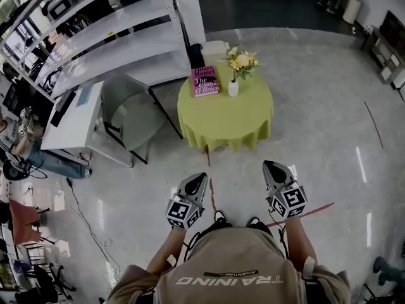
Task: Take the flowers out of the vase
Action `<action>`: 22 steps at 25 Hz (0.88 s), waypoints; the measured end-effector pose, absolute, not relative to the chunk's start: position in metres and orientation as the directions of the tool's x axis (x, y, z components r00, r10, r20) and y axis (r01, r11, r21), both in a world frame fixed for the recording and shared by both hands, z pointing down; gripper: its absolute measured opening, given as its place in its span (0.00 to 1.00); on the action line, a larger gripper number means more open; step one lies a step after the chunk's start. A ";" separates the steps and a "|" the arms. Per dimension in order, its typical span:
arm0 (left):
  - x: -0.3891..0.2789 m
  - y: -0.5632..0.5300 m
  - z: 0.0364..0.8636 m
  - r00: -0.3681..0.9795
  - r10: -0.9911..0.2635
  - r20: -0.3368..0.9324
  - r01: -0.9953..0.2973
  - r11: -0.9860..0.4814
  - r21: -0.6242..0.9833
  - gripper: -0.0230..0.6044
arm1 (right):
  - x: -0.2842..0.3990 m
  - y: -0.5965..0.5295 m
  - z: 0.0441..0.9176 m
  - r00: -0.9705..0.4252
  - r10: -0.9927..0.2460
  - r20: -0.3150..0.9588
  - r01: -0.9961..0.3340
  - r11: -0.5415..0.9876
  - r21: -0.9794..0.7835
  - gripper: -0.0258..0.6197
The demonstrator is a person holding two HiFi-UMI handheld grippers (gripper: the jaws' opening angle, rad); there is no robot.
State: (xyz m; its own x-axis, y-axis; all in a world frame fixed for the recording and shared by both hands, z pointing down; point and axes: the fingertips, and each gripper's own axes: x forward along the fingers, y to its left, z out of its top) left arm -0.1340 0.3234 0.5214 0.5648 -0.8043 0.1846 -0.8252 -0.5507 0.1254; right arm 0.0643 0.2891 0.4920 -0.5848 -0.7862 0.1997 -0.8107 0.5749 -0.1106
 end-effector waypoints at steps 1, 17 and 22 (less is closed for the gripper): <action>-0.139 0.318 0.523 0.577 -0.796 0.183 -0.817 -0.563 0.123 0.04 | 0.057 0.285 0.493 -0.577 -0.792 0.201 -0.816 0.569 -0.103 0.04; -0.153 0.224 0.549 0.651 -0.733 0.198 -0.759 -0.622 0.194 0.04 | 0.013 0.201 0.538 -0.574 -0.763 0.298 -0.814 0.571 -0.107 0.04; -0.133 0.171 0.548 0.648 -0.723 0.240 -0.761 -0.627 0.166 0.04 | 0.008 0.146 0.550 -0.645 -0.702 0.302 -0.752 0.653 -0.091 0.04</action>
State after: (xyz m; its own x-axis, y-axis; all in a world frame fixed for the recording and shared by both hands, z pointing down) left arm -0.1327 0.1707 0.5478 0.6477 -0.7232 0.2397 -0.7613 -0.6267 0.1663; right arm 0.0082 0.1460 0.5504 -0.6455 -0.7017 0.3016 -0.7521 0.6527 -0.0910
